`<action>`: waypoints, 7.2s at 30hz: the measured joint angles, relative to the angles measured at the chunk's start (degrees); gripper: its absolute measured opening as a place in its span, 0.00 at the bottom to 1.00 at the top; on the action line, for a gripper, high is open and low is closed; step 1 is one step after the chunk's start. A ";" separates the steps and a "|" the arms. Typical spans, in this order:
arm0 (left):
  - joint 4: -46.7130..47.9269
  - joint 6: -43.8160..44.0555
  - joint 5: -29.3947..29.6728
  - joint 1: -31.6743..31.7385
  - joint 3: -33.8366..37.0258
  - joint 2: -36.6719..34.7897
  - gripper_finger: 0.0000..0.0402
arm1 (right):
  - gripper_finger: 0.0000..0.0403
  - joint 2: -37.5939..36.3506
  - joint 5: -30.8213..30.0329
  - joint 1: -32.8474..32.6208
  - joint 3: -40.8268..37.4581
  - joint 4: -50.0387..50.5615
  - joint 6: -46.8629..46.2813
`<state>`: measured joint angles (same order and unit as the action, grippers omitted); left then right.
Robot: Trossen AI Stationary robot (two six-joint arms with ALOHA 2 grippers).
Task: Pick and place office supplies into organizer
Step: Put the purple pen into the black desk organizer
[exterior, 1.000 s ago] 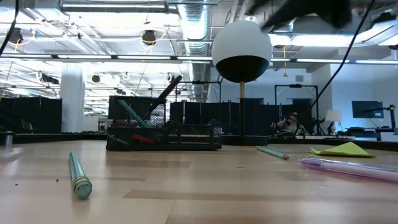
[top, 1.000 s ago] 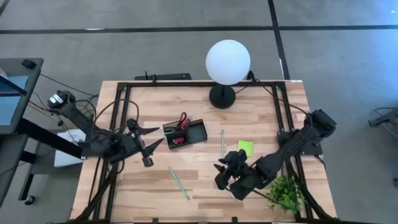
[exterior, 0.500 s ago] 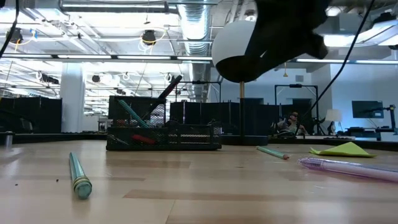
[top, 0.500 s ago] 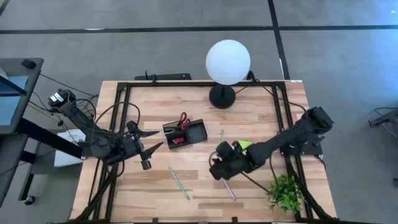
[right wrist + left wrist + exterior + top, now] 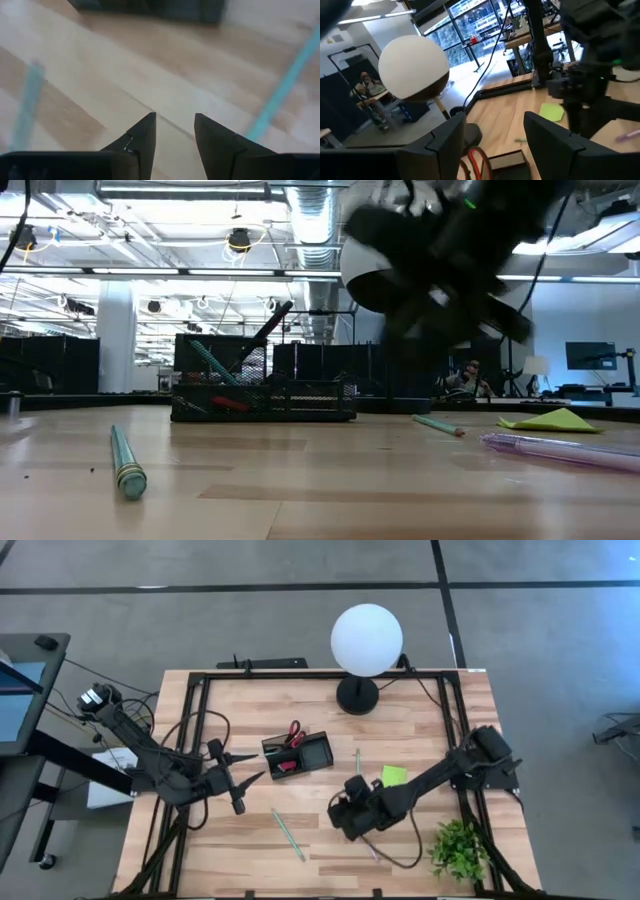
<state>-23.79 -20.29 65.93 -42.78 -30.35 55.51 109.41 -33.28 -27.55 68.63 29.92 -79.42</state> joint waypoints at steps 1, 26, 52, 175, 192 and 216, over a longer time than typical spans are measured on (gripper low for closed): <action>1.36 0.02 0.12 0.00 -0.05 -0.04 0.49 | 0.32 1.41 0.15 -0.28 0.18 0.13 -0.18; 12.55 0.09 2.51 0.02 -0.07 -0.01 0.49 | 0.32 2.58 -4.52 -1.70 7.14 8.67 0.35; 12.82 0.75 2.35 0.02 -0.07 -0.02 0.49 | 0.32 2.66 18.07 0.18 7.16 -7.05 21.62; 26.95 40.34 -5.04 0.09 -0.07 0.00 0.50 | 0.09 28.84 -27.67 -24.68 17.11 21.67 -27.95; 26.58 43.82 -2.99 0.08 -0.07 -0.02 0.50 | 0.06 10.06 -24.17 -5.88 29.13 30.11 9.69; 37.05 44.17 8.49 0.02 -0.07 -0.15 0.50 | 0.05 3.52 25.93 25.47 40.16 22.55 41.97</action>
<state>13.25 23.88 74.42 -42.76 -30.41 55.35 112.93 -7.34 -2.08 108.79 52.48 -37.45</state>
